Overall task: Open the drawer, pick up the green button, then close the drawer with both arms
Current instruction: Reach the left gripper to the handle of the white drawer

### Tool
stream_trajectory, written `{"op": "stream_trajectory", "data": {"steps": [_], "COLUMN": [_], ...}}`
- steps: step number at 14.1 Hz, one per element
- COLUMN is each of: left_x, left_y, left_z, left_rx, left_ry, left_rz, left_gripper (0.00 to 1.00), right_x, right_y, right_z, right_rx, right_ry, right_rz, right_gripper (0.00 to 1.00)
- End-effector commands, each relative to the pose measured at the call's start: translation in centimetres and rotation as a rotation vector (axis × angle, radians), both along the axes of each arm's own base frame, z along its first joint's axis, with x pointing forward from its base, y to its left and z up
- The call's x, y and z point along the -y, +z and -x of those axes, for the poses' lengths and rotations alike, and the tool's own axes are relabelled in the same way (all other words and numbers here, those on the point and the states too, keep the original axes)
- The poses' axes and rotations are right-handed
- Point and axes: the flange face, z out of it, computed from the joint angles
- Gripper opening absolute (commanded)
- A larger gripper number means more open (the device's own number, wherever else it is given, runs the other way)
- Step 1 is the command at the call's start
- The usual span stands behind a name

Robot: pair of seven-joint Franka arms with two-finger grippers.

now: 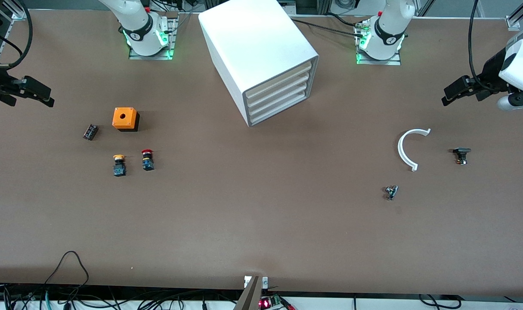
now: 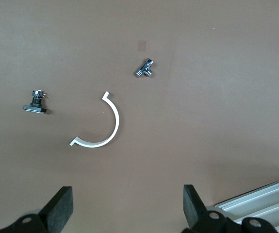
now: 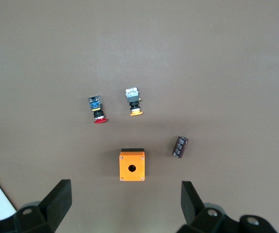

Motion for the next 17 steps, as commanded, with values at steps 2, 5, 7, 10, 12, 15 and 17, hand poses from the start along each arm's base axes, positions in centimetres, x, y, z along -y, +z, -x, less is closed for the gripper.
{"op": "stream_trajectory", "data": {"steps": [2, 5, 7, 10, 12, 15, 17], "left_x": [0.1, -0.1, -0.1, 1.0, 0.7, 1.3, 3.2], "left_y": [1.2, 1.2, 1.0, 0.6, -0.1, -2.2, -5.2], "left_z": [-0.7, -1.0, -1.2, -1.8, -3.3, -4.4, -5.2], "left_rx": [0.008, 0.007, 0.001, -0.045, -0.063, -0.102, -0.154], "left_ry": [-0.033, -0.03, -0.028, -0.041, -0.039, -0.057, -0.093], "left_rz": [-0.028, -0.028, -0.028, -0.03, -0.014, -0.015, 0.016], "left_gripper": [1.0, 1.0, 1.0, 1.0, 1.0, 1.0, 1.0], "right_x": [0.1, 0.1, 0.1, 0.0, 0.3, 0.2, 0.4], "right_y": [1.1, 1.1, 1.1, 1.1, 0.9, 1.1, 1.2], "right_z": [0.5, 0.5, 0.5, 0.8, 1.0, 1.0, 1.0], "right_rx": [0.006, 0.003, 0.002, -0.015, -0.032, -0.029, -0.027], "right_ry": [0.006, 0.005, 0.003, -0.004, -0.01, -0.009, -0.015], "right_rz": [0.012, 0.012, 0.009, 0.005, 0.005, 0.01, 0.005], "right_gripper": [1.0, 1.0, 1.0, 1.0, 1.0, 1.0, 1.0]}}
